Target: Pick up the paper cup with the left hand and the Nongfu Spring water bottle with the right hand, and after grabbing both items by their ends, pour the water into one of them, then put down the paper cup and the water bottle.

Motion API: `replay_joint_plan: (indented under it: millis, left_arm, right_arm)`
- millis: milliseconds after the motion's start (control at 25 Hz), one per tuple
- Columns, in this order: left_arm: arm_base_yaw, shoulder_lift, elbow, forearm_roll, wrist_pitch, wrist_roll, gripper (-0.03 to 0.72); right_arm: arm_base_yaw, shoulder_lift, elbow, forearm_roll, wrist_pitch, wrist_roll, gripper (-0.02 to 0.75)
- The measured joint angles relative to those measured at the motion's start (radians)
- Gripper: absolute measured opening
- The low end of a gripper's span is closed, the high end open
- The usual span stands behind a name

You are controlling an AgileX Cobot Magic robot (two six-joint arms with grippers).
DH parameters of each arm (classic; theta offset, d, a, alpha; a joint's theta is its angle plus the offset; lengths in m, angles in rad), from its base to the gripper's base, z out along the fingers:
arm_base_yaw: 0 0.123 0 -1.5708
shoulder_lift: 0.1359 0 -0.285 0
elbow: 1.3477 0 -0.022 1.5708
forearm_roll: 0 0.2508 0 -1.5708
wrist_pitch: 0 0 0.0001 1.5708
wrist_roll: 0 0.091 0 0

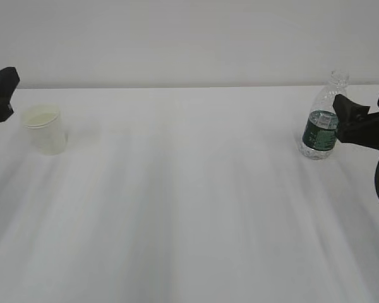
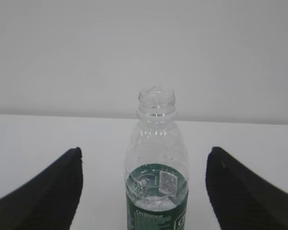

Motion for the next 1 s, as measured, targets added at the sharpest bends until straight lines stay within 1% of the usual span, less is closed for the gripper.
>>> replay_joint_plan:
  millis: [360, 640, 760, 1000]
  left_arm:
    - [0.0, -0.221, 0.002, 0.0, 0.166, 0.025, 0.515]
    - [0.0, -0.441, 0.002, -0.007, 0.348, 0.025, 0.515]
    - [0.0, -0.534, 0.002, -0.017, 0.425, 0.046, 0.515]
    - [0.0, -0.695, 0.002, -0.032, 0.596, 0.053, 0.515]
  right_arm:
    - [0.0, -0.215, 0.001, -0.015, 0.174, 0.022, 0.594]
    - [0.0, -0.422, 0.003, -0.029, 0.356, 0.027, 0.594]
    - [0.0, -0.512, 0.003, -0.035, 0.433, 0.027, 0.594]
    - [0.0, -0.683, 0.003, -0.053, 0.605, 0.027, 0.594]
